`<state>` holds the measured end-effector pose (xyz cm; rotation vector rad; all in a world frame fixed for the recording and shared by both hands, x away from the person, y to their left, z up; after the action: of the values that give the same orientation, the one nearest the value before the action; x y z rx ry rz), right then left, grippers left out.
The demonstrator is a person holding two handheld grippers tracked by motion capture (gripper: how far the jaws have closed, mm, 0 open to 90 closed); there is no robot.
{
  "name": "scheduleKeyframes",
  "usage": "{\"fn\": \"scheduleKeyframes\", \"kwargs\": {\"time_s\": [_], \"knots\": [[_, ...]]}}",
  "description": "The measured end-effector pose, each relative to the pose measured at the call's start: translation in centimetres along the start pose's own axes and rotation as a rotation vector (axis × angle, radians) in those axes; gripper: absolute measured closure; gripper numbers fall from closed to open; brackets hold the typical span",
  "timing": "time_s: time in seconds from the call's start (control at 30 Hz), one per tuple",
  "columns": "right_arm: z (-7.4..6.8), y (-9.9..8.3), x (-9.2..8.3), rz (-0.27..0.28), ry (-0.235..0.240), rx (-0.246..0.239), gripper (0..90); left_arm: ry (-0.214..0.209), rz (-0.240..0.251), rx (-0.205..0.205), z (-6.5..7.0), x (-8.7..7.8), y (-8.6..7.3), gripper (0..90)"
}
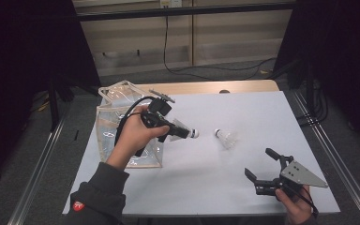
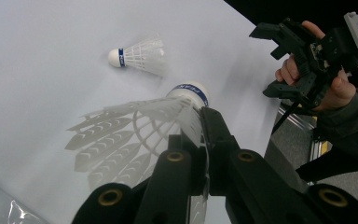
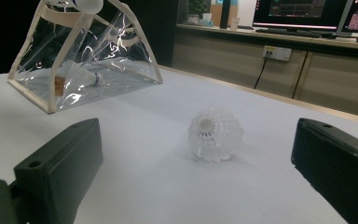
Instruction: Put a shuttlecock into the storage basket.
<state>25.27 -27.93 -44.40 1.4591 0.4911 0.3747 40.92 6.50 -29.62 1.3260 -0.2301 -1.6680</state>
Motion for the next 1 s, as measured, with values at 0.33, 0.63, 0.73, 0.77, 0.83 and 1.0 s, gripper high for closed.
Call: {"fn": "scheduleKeyframes", "kwargs": {"time_s": [0.33, 0.63, 0.73, 0.77, 0.83, 1.0], "knots": [[0.0, 0.0, 0.0, 0.0, 0.0, 0.0, 1.7, 0.013, 0.007, -0.007, -0.2, -0.6, 0.3, 89.2], [0.0, 0.0, 0.0, 0.001, -0.001, -0.002, 1.7, 0.021, 0.002, -0.003, -0.4, -1.0, 0.7, 89.3], [0.0, 0.0, 0.0, 0.001, 0.001, 0.004, 1.7, 0.024, 0.011, -0.009, -0.4, -1.2, 0.8, 89.3], [0.0, 0.0, 0.0, 0.001, 0.001, 0.005, 1.7, 0.024, 0.007, -0.002, -0.6, -1.3, 0.8, 89.3], [0.0, 0.0, 0.0, -0.001, 0.002, 0.002, 1.7, 0.026, 0.009, -0.007, -0.6, -1.5, 0.9, 89.3], [0.0, 0.0, 0.0, -0.001, 0.002, 0.002, 1.7, 0.034, 0.01, -0.011, -0.7, -1.7, 1.1, 89.3]]}}
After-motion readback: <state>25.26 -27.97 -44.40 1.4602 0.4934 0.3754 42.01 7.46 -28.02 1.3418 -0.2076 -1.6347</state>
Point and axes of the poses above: each handheld gripper's, and its own axes: x roughly forward along the jaws, y roughly out of its top, z roughly to its right, the point moved 1 cm from there along x, roughly forward along the jaws, and after that the axes turned 3 degrees about z, right-handed, at the moved point
